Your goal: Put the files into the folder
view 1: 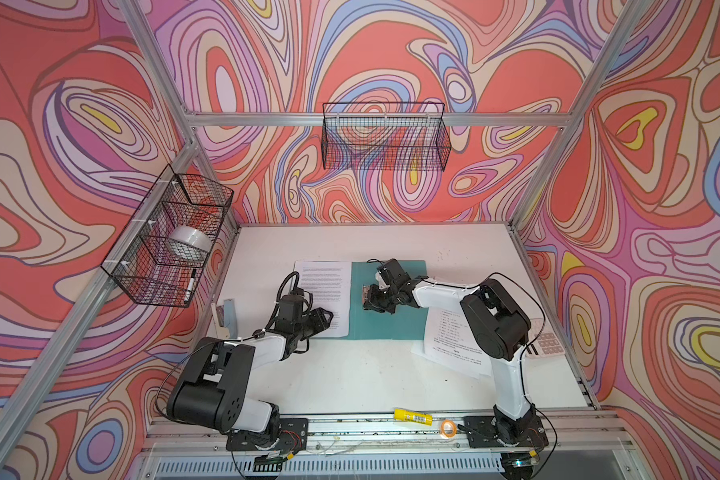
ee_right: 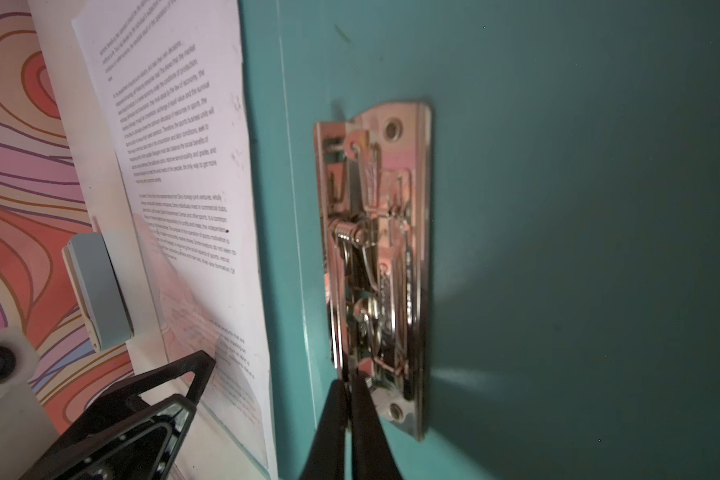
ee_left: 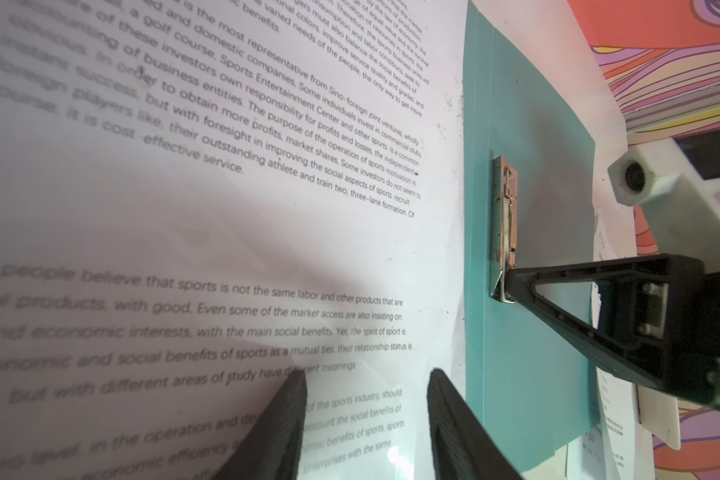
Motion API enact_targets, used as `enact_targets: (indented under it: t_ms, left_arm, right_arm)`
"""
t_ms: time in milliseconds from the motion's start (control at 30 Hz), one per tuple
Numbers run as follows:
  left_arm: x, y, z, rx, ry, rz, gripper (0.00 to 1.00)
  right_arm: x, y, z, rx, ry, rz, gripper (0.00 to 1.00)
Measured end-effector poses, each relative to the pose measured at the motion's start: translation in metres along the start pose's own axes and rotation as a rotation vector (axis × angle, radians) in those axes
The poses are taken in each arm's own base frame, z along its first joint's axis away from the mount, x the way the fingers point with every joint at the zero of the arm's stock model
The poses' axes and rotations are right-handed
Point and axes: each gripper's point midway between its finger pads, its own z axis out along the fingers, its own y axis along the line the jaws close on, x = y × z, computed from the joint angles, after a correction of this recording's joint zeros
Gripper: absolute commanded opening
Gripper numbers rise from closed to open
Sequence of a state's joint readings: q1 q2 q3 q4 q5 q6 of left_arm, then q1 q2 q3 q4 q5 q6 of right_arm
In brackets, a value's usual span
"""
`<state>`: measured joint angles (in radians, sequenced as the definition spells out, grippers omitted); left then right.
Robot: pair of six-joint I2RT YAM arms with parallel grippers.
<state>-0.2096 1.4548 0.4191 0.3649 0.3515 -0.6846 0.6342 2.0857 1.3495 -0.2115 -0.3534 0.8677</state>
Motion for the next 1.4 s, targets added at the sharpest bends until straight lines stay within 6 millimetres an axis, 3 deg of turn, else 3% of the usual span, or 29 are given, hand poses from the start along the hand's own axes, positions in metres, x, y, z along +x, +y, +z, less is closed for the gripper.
enact_targets:
  t_ms: [733, 1100, 1400]
  left_arm:
    - [-0.005, 0.004, 0.001, 0.013, -0.006, -0.033, 0.46]
    - [-0.007, 0.005, 0.001, 0.017, -0.008, -0.054, 0.45]
    - [-0.007, 0.005, 0.001, 0.016, -0.010, -0.057, 0.45]
  right_arm:
    - [-0.010, -0.009, 0.014, 0.098, -0.010, -0.109, 0.00]
    - [-0.013, -0.006, 0.009, 0.075, -0.052, -0.128, 0.00]
    - [-0.012, -0.013, -0.013, 0.110, -0.024, -0.088, 0.00]
